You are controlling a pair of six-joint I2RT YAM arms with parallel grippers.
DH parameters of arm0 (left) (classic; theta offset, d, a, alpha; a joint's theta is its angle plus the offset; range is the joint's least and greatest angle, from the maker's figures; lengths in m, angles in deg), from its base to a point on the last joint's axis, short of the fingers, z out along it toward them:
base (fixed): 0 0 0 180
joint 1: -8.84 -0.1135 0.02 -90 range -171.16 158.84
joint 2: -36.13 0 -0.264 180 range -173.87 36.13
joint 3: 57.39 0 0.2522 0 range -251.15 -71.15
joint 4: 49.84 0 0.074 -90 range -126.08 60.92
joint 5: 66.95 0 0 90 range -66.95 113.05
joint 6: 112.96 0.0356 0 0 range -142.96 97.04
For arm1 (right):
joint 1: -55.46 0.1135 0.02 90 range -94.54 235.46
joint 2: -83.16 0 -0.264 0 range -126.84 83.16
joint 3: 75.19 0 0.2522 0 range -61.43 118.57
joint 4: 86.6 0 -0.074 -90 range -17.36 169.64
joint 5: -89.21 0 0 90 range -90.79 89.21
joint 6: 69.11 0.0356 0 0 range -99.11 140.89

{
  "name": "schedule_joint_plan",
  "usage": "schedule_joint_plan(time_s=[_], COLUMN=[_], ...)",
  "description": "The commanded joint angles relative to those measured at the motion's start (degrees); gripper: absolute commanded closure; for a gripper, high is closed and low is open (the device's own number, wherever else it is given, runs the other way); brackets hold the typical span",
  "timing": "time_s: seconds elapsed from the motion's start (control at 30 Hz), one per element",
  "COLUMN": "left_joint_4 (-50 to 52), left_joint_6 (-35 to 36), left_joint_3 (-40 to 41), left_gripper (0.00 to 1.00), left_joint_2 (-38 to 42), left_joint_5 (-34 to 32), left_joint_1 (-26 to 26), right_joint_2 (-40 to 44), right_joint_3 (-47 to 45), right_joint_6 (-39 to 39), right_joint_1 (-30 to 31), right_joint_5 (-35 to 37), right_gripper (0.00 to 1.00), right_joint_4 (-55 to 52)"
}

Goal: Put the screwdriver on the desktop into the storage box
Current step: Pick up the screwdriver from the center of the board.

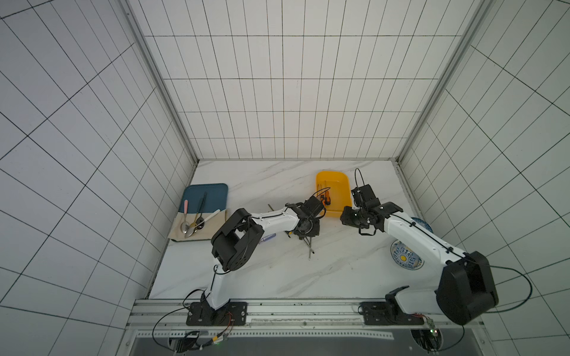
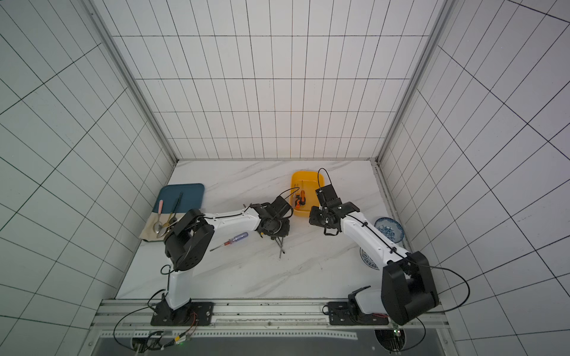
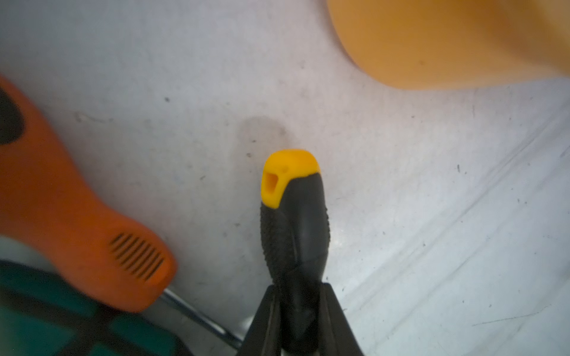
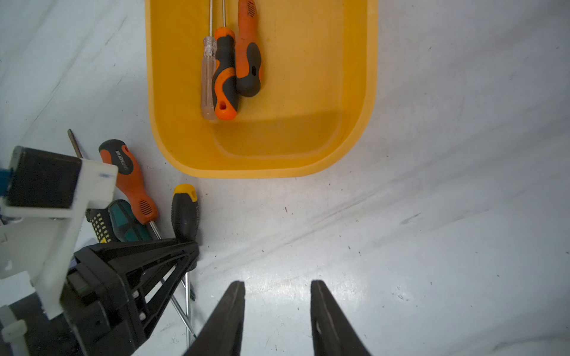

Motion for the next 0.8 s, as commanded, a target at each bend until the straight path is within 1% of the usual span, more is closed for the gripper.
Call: schedule_joint_plan(time_s=[0.0,0.17,0.33,0.43,0.6,0.77], left_joint_4=[-3.77,-6.81,-9.21,-11.77,-17.11,-22.34], left_joint_6=[-0.31,-0.43,-0.94,-1.83,-2.71,-3.12], left_joint_3=[1.39,3.95,5.24,6.65,10.61,13.8], left_gripper=[1.0,1.0,1.0,1.0,1.0,1.0], left_joint_2=[5.15,9.54,12.64,14.0,17.13,19.74], left_joint_5=[2.21,3.23,5.59,7.73,10.08,12.37], left_joint_1=[-0.67,-1.37,-2.13,-2.09,-1.74,-0.99], right_joint_2=[-0.99,-1.11,-0.08,0.6,0.02,-1.25], right_joint_3=[-1.77,-1.45,-1.15,-1.08,-0.9,-0.23], right_joint_6=[0.39,0.06,-0.14,0.33,2.27,3.82], right_joint_1=[-0.19,-0.19,-0.19,-0.19,-0.05,1.14], right_joint_5=[0.11,-1.7,-5.51,-9.35,-17.82,-22.8], right_gripper=[0.61,0.59,0.56,0.54,0.51,0.51], right_joint_4=[0.51,1.07,3.09,5.69,11.42,16.18])
